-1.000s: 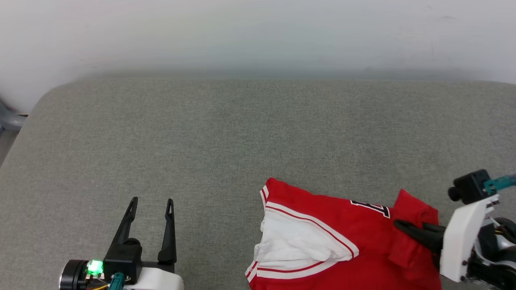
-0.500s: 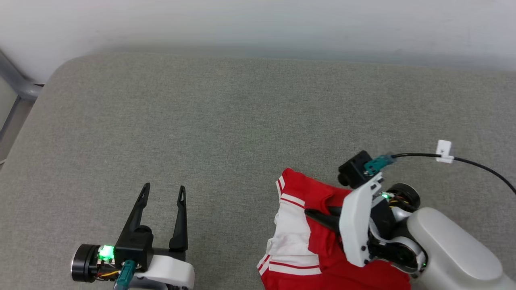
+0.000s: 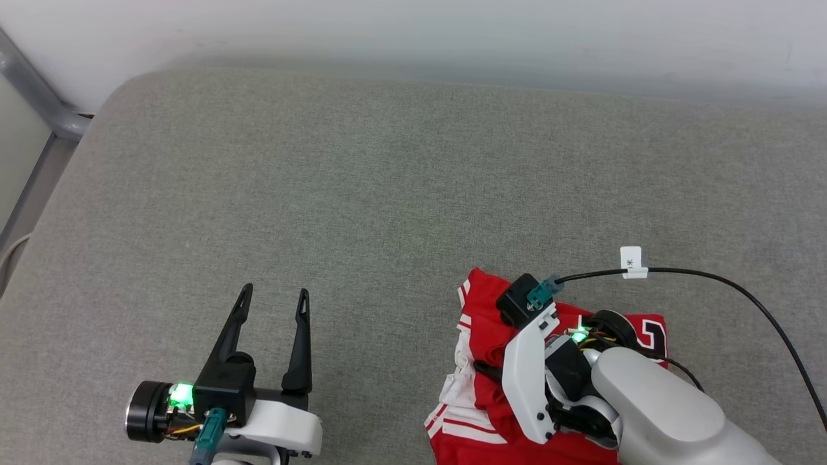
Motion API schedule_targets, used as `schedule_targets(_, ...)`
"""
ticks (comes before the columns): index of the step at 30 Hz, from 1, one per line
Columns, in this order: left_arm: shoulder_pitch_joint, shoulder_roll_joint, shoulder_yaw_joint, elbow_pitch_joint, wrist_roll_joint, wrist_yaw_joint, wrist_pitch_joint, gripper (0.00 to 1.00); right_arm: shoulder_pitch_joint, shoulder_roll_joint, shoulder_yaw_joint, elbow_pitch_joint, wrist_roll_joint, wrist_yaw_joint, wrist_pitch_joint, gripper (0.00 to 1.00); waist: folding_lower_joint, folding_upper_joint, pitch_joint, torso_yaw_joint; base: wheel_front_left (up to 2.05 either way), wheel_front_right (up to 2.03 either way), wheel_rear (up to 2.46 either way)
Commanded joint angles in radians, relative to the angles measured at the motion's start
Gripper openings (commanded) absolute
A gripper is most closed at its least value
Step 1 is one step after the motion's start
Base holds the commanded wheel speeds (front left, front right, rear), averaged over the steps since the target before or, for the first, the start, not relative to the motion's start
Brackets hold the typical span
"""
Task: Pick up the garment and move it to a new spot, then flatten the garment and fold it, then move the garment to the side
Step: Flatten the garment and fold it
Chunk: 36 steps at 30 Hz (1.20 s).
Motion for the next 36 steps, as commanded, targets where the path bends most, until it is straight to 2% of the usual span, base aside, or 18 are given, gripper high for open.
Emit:
schedule_targets(1, -0.004, -0.002, 0.005, 0.001, 0.003, 0.002, -0.005, 1.0, 0.016, 0.006, 0.014, 0.028, 0.014, -0.002, -0.018, 0.02, 0.0, 0.0, -0.003, -0.002, 0.0, 0.0, 0.0)
schedule_targets(2, 0.0, -0.002, 0.008, 0.002, 0.003, 0.002, -0.005, 1.0, 0.019, 0.006, 0.015, 0.03, 0.019, -0.002, -0.037, 0.4, 0.0, 0.0, -0.005, -0.004, 0.0, 0.0, 0.0)
schedule_targets(3, 0.004, -0.001, 0.012, 0.003, 0.002, 0.004, -0.005, 1.0, 0.02, 0.0, 0.02, 0.026, 0.017, -0.002, -0.06, 0.86, 0.0, 0.0, -0.009, -0.009, 0.0, 0.0, 0.0)
schedule_targets(4, 0.004, -0.001, 0.013, 0.004, 0.003, 0.004, -0.005, 1.0, 0.017, -0.011, 0.022, 0.019, 0.008, -0.002, -0.092, 1.0, 0.0, 0.0, -0.012, -0.012, 0.0, 0.0, 0.0)
schedule_targets(9, 0.017, 0.004, 0.021, 0.004, 0.008, 0.0, -0.005, 1.0, 0.033, -0.049, -0.009, -0.066, 0.016, -0.002, -0.245, 1.0, 0.0, 0.0, -0.044, -0.045, 0.0, 0.0, 0.0)
schedule_targets(14, 0.037, 0.009, 0.033, 0.001, 0.005, -0.004, -0.005, 1.0, 0.071, -0.122, -0.093, -0.164, -0.033, -0.002, -0.393, 1.0, 0.0, 0.0, -0.077, -0.088, 0.0, 0.0, 0.0)
schedule_targets(17, 0.049, 0.011, 0.037, -0.002, 0.006, -0.005, -0.005, 1.0, 0.106, -0.155, -0.178, -0.2, -0.094, -0.002, -0.478, 1.0, 0.0, 0.0, -0.091, -0.111, 0.0, 0.0, 0.0)
schedule_targets(22, 0.061, 0.013, 0.044, -0.009, 0.007, -0.006, -0.005, 1.0, 0.196, -0.165, -0.362, -0.249, -0.202, -0.002, -0.599, 1.0, 0.0, 0.0, -0.101, -0.14, 0.0, 0.0, 0.0)
schedule_targets(24, 0.062, 0.015, 0.046, -0.012, 0.008, -0.008, -0.005, 1.0, 0.239, -0.155, -0.454, -0.269, -0.254, -0.002, -0.645, 1.0, 0.0, 0.0, -0.105, -0.147, 0.0, 0.0, 0.0)
schedule_targets(25, 0.062, 0.015, 0.046, -0.012, 0.008, -0.008, -0.005, 1.0, 0.239, -0.155, -0.454, -0.269, -0.254, -0.002, -0.645, 1.0, 0.0, 0.0, -0.105, -0.147, 0.0, 0.0, 0.0)
schedule_targets(29, 0.069, 0.015, 0.052, -0.019, 0.002, -0.008, -0.005, 1.0, 0.332, -0.116, -0.631, -0.33, -0.364, -0.002, -0.699, 1.0, 0.0, 0.0, -0.114, -0.158, 0.0, 0.0, 0.0)
schedule_targets(36, 0.089, 0.012, 0.052, -0.033, 0.003, -0.013, -0.005, 1.0, 0.492, 0.018, -0.857, -0.487, -0.508, -0.002, -0.72, 1.0, 0.0, 0.0, -0.134, -0.166, 0.0, 0.0, 0.0)
